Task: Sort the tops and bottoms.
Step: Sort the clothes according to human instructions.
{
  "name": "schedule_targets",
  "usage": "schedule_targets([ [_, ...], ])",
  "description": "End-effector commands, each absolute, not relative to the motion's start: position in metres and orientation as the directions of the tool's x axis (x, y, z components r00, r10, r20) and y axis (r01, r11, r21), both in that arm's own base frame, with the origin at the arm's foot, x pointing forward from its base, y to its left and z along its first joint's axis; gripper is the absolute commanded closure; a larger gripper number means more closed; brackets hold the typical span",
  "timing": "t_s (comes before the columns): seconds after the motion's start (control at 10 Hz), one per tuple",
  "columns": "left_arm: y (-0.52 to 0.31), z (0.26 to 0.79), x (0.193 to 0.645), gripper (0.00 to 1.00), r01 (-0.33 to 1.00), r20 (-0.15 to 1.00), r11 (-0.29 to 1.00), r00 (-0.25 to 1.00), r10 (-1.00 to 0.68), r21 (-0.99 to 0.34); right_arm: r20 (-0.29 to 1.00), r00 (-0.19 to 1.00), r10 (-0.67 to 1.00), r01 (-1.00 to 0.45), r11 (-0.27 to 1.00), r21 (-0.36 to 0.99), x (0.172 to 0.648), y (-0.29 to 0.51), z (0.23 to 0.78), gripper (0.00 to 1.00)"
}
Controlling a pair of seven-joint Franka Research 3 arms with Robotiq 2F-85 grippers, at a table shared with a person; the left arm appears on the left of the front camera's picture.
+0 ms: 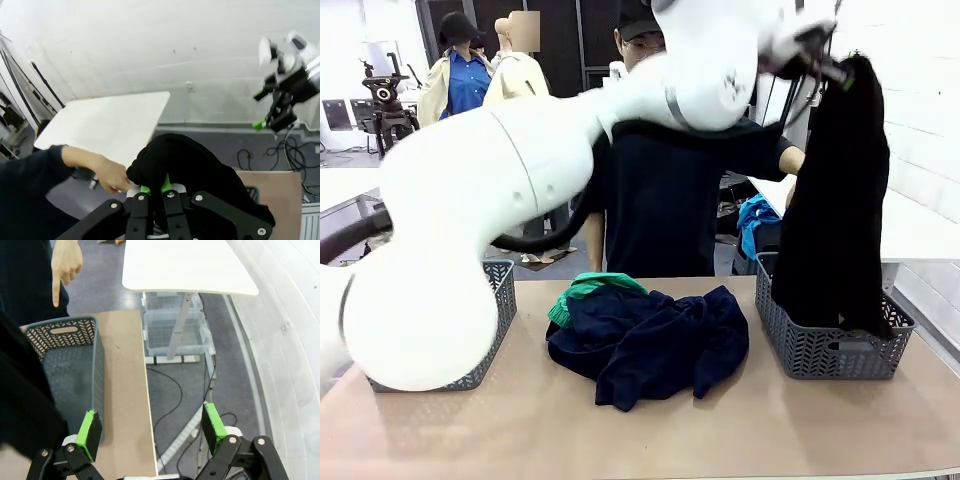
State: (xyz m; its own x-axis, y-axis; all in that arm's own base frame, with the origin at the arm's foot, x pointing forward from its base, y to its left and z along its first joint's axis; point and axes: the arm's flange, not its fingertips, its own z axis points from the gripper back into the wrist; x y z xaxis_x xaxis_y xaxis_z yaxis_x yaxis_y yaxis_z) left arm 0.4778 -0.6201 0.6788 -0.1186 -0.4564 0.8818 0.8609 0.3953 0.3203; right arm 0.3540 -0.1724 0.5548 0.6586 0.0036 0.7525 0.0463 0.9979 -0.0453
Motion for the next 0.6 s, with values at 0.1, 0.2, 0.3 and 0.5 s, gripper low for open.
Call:
schedule_targets([
  [0.1,-0.671,0.663,0.513,1.0,0.877,0.875,0.414,-0.015,-0.484,0.244,0.753,0.658,-0.003,0.046,0.998,-0.036,0.355,-0.174,0.553,0.0],
  [0.2,-0.672,0.649,0.517,1.0,0.882,0.882,0.42,0.009,-0.472,0.216,0.753,0.658,-0.003,0.046,0.998,-0.036,0.355,-0.174,0.553,0.0],
  [0.3,-0.677,0.634,0.517,1.0,0.886,0.865,0.411,0.023,-0.5,0.214,0.753,0.658,-0.003,0.046,0.998,-0.036,0.355,-0.174,0.553,0.0],
  [0.5,-0.688,0.597,0.511,1.0,0.901,0.816,0.378,0.051,-0.575,0.21,0.753,0.658,-0.003,0.046,0.998,-0.036,0.355,-0.174,0.553,0.0],
])
